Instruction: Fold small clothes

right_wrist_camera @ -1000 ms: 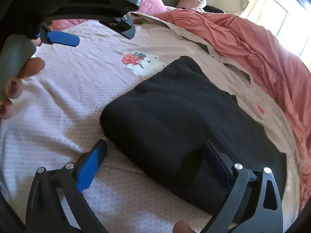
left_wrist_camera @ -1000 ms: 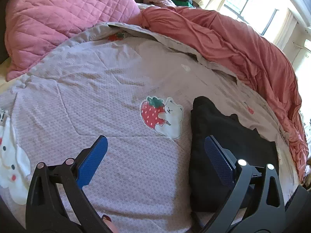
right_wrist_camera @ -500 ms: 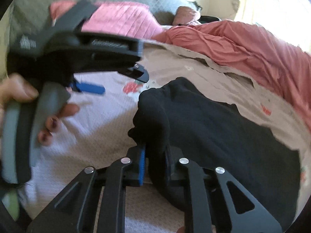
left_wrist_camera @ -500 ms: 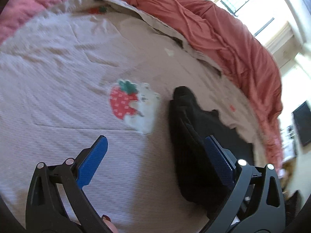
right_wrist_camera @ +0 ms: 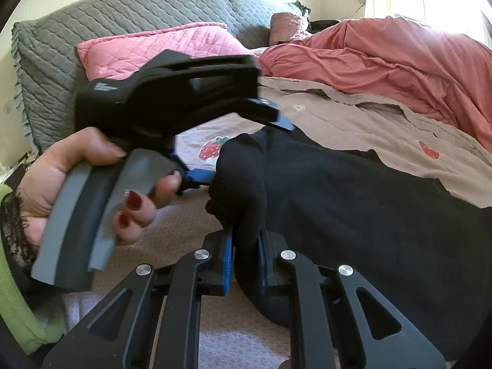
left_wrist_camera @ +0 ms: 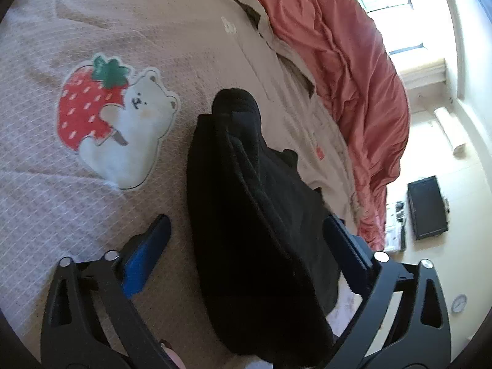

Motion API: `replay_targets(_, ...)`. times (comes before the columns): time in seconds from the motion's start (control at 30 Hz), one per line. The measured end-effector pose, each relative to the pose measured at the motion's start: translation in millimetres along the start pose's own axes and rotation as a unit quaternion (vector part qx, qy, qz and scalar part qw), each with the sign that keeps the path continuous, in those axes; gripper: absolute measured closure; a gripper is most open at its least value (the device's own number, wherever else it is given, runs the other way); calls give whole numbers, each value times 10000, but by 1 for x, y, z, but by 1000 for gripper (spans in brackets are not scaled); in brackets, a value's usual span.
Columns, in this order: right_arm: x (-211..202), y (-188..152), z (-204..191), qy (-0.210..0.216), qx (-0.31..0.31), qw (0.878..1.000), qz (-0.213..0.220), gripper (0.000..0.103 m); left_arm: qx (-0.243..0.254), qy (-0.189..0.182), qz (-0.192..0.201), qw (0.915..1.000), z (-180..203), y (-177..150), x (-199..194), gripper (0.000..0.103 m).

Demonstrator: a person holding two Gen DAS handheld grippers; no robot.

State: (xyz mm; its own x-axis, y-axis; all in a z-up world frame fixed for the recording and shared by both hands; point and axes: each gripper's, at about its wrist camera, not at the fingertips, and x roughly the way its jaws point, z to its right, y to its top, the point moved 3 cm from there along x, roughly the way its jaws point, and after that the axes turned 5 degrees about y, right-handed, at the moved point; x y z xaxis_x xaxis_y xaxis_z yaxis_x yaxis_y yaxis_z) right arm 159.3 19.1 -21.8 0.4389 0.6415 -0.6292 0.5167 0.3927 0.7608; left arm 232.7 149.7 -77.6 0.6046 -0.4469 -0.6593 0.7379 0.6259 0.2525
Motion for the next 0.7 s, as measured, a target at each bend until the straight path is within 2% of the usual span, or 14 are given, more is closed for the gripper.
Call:
replay_targets(0.07,-1,0,1,23,29,10000,18,91,22,12,-116,9999,6,-1,9,44)
replay_targets(0.13,-3,0,5,65,95,9999,51,91,172,220,-123,9995,12,-3,12,53)
replay_targets(0.2,-8,0,7,98,165,9997,115,91,382,581,-67,9976,20,-4,13,82)
replay_targets(0.3,-18,2,13,122,269,9992,277,91,527,839,67,9951,39,-6,3,89)
replay_targets(0.47,-53,8,30,97,537,9956,768,91,833,896,217,9922,84,-10,-8,91)
replay_targets(0.7,-115,1,78,28,1262,9825,1370,92,1283,919,254,9871,155,-30,-3,91)
